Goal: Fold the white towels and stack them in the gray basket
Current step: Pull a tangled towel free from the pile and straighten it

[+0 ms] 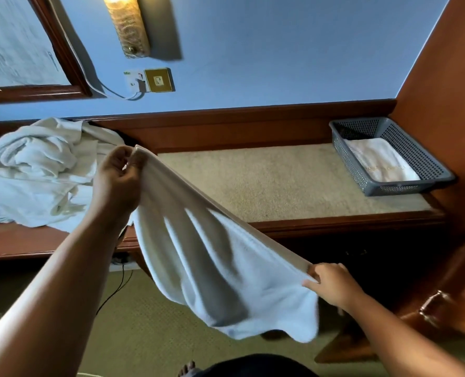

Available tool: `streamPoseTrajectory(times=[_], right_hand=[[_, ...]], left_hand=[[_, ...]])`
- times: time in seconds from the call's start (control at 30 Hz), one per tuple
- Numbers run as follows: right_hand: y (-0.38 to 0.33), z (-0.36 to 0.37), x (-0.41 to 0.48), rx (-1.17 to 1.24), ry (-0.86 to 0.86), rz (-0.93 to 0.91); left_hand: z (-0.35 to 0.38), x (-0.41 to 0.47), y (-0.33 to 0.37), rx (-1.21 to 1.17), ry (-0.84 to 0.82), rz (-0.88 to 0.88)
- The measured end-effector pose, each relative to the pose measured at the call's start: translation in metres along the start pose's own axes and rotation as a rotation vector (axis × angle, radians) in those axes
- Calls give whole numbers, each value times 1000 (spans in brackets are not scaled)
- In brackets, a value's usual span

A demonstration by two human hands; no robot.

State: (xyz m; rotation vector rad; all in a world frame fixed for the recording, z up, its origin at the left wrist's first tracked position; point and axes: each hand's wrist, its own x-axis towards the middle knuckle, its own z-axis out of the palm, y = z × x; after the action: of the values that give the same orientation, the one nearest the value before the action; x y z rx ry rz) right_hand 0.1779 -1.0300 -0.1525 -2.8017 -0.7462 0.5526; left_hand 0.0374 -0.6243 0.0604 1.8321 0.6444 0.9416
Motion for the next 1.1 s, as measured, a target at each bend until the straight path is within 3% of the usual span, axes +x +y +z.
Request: streamPoseTrajectory(times=[0.1, 0.23, 0.37, 0.6, 0.8, 0.93, 1.1], right_hand=[[6, 3, 5, -237, 119, 141], [15, 2, 12, -224, 285, 232], [38, 7, 15, -120, 236, 201], [50, 16, 22, 368, 311, 202], [47, 19, 8, 245, 93, -32], [52, 31, 0, 103, -20, 92], [50, 31, -3, 112, 134, 259]], left_hand=[[0, 0, -9, -1, 5, -18], [-5, 2, -18, -11, 138, -130], [-24, 10, -32, -86, 220, -269], [-21, 4, -36, -217, 234, -377], [-17, 9, -21, -365, 252, -370], [-11, 10, -15, -396, 254, -365], [-11, 11, -23, -421, 262, -390]])
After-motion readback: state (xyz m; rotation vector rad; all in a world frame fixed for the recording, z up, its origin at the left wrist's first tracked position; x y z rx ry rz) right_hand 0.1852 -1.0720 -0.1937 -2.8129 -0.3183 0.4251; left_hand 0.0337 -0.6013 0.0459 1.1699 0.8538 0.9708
